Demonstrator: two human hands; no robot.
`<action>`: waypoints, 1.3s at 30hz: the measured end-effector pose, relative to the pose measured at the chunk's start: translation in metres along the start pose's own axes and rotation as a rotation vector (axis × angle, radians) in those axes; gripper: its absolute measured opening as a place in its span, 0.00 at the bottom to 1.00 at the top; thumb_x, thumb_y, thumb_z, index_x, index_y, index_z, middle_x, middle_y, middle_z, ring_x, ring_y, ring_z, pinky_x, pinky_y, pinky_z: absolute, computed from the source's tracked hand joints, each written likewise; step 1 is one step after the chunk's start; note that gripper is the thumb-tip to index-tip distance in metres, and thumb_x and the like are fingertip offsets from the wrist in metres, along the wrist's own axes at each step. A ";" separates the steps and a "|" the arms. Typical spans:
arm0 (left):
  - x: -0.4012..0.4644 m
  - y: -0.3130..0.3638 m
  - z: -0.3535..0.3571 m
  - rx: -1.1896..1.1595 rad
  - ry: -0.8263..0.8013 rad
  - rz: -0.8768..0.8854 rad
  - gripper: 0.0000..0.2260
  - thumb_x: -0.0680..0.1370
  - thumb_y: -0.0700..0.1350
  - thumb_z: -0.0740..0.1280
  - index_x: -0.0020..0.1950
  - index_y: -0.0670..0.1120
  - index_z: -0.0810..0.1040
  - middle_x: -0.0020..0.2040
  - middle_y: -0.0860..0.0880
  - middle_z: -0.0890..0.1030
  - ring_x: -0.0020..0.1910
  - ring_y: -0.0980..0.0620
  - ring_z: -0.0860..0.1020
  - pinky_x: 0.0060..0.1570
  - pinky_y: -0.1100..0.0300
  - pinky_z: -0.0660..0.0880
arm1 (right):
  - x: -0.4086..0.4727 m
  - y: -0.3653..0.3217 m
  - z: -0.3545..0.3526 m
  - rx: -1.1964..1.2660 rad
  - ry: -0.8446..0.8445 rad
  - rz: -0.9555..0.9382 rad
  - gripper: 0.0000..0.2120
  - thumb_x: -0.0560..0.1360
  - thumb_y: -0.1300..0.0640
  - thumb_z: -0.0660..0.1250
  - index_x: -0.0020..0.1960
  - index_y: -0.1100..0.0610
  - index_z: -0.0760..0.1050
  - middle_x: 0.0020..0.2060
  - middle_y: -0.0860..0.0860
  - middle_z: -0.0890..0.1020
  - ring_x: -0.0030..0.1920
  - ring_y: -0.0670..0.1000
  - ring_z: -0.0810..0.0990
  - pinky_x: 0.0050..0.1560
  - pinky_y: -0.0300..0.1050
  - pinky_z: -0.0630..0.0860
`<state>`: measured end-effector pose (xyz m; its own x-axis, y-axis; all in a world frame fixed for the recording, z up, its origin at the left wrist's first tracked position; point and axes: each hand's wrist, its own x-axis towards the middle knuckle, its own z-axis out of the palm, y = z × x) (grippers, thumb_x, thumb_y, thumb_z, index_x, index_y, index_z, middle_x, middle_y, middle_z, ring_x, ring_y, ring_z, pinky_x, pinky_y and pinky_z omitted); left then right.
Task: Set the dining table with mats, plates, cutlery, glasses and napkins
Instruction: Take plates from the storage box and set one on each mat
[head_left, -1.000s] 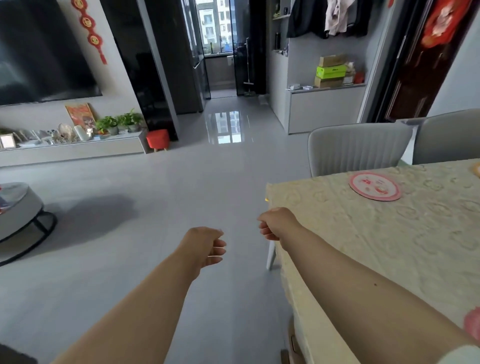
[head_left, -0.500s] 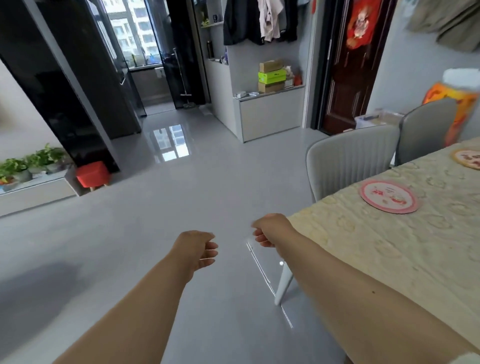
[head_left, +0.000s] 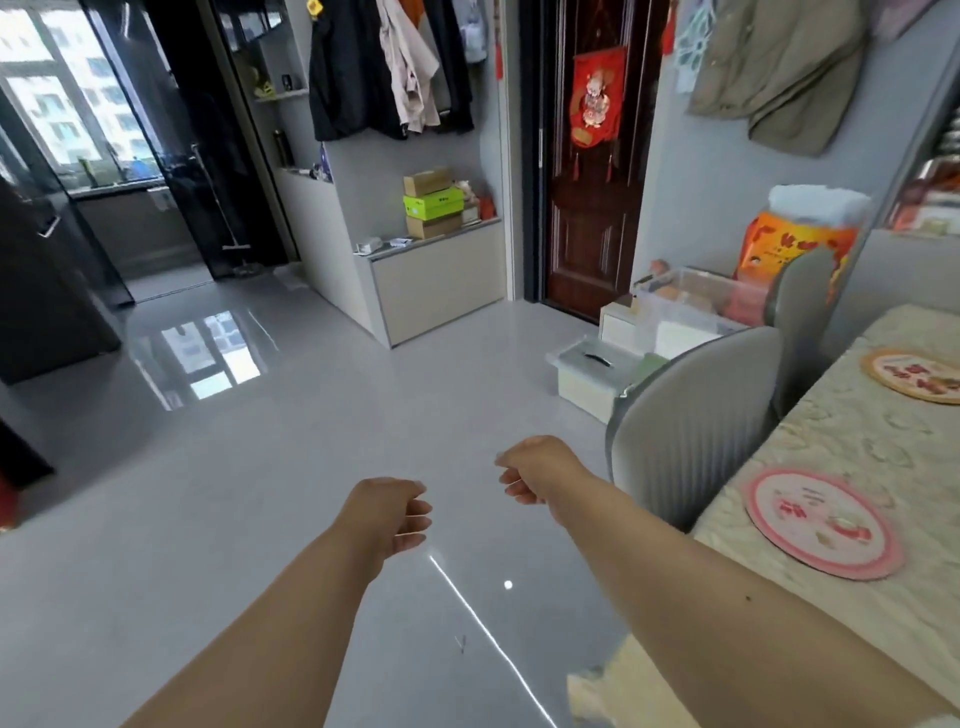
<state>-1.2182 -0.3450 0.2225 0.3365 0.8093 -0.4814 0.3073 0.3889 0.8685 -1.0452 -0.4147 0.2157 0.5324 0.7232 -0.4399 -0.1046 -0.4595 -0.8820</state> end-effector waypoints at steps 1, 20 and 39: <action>0.019 0.012 0.003 0.009 -0.021 -0.003 0.09 0.79 0.40 0.66 0.57 0.37 0.77 0.39 0.43 0.78 0.35 0.48 0.77 0.37 0.56 0.77 | 0.016 -0.011 -0.002 0.001 0.017 0.004 0.03 0.78 0.60 0.65 0.46 0.60 0.72 0.33 0.54 0.76 0.30 0.49 0.73 0.33 0.39 0.71; 0.386 0.232 0.115 0.351 -0.410 0.076 0.04 0.79 0.41 0.65 0.50 0.40 0.76 0.39 0.43 0.77 0.33 0.48 0.75 0.35 0.57 0.75 | 0.322 -0.146 -0.076 0.316 0.467 0.120 0.09 0.78 0.61 0.64 0.40 0.57 0.69 0.30 0.53 0.75 0.27 0.49 0.72 0.29 0.39 0.69; 0.579 0.371 0.540 0.481 -0.751 0.117 0.07 0.79 0.33 0.60 0.42 0.40 0.72 0.36 0.42 0.71 0.31 0.48 0.71 0.29 0.61 0.77 | 0.554 -0.159 -0.414 0.507 0.838 0.231 0.06 0.78 0.63 0.64 0.42 0.59 0.71 0.30 0.55 0.74 0.26 0.50 0.70 0.23 0.37 0.63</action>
<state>-0.4283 0.0300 0.2019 0.8304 0.2655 -0.4898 0.5172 -0.0405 0.8549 -0.3857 -0.1543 0.1823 0.8531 -0.0415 -0.5200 -0.5207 -0.1279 -0.8441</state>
